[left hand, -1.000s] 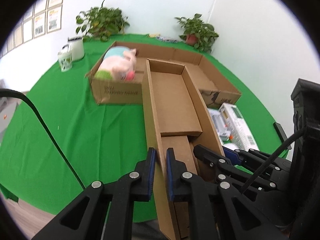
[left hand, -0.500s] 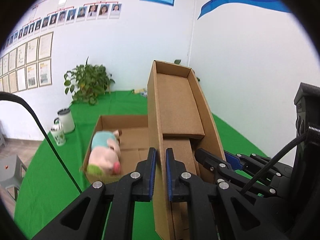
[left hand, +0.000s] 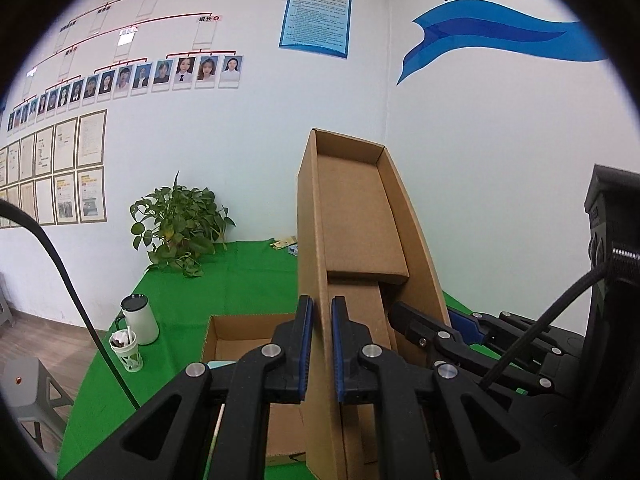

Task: Organize objects
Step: 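Carry the held tray with both grippers over the large box, then lower the tray into the box beside the plush and open both grippers, then move both grippers to the white hair dryer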

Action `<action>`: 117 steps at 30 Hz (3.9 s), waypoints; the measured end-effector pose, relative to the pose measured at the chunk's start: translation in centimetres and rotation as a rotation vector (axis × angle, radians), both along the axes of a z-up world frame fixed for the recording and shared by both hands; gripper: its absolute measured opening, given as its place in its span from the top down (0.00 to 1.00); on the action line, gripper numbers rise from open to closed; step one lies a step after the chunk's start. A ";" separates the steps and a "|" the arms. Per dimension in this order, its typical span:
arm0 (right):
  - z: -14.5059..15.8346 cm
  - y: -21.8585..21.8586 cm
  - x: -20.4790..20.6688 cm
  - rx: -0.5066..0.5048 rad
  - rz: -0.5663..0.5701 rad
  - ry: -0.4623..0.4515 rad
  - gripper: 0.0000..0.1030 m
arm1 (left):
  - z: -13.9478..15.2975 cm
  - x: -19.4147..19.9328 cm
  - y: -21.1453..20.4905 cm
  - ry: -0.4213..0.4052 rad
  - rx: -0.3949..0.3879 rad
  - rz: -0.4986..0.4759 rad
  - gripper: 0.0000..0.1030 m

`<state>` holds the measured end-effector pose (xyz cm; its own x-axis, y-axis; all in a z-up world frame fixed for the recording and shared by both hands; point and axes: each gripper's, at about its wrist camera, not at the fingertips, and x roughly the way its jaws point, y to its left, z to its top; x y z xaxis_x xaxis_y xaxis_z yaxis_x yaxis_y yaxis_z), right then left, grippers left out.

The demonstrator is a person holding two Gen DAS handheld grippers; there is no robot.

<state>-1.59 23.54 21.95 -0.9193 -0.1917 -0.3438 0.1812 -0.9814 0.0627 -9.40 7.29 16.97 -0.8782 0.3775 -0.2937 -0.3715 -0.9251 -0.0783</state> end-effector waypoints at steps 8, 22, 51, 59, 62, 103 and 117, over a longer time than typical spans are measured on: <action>0.1 1.6 -7.5 -0.007 0.016 -0.072 0.84 | -1.3 -3.9 0.8 -0.054 -0.012 0.015 0.92; -6.0 -0.1 -18.3 0.017 0.053 -0.229 0.83 | -5.1 -9.6 0.1 -0.202 -0.036 0.027 0.92; -34.1 -1.1 -35.4 -0.013 0.094 -0.721 0.88 | -22.8 -17.3 2.5 -0.660 -0.224 0.047 0.88; -34.6 -3.0 -36.4 0.083 0.080 -0.720 0.89 | -20.0 -14.2 -0.3 -0.613 -0.174 0.046 0.85; -34.8 -3.9 -37.0 0.106 0.080 -0.721 0.88 | -18.5 -12.2 -2.5 -0.568 -0.133 0.092 0.75; -25.1 9.0 -2.8 0.000 -0.080 -0.254 0.09 | -17.3 7.8 1.4 -0.145 -0.189 0.290 0.11; -28.2 8.4 -2.0 -0.005 0.000 -0.337 0.09 | -19.8 7.4 1.6 -0.221 -0.219 0.270 0.11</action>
<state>-3.54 31.94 -6.27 -0.7540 -0.1943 -0.6274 0.1494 -0.9809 0.1243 -2.03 8.91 -2.85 -0.8438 0.0497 -0.5343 -0.1093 -0.9907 0.0805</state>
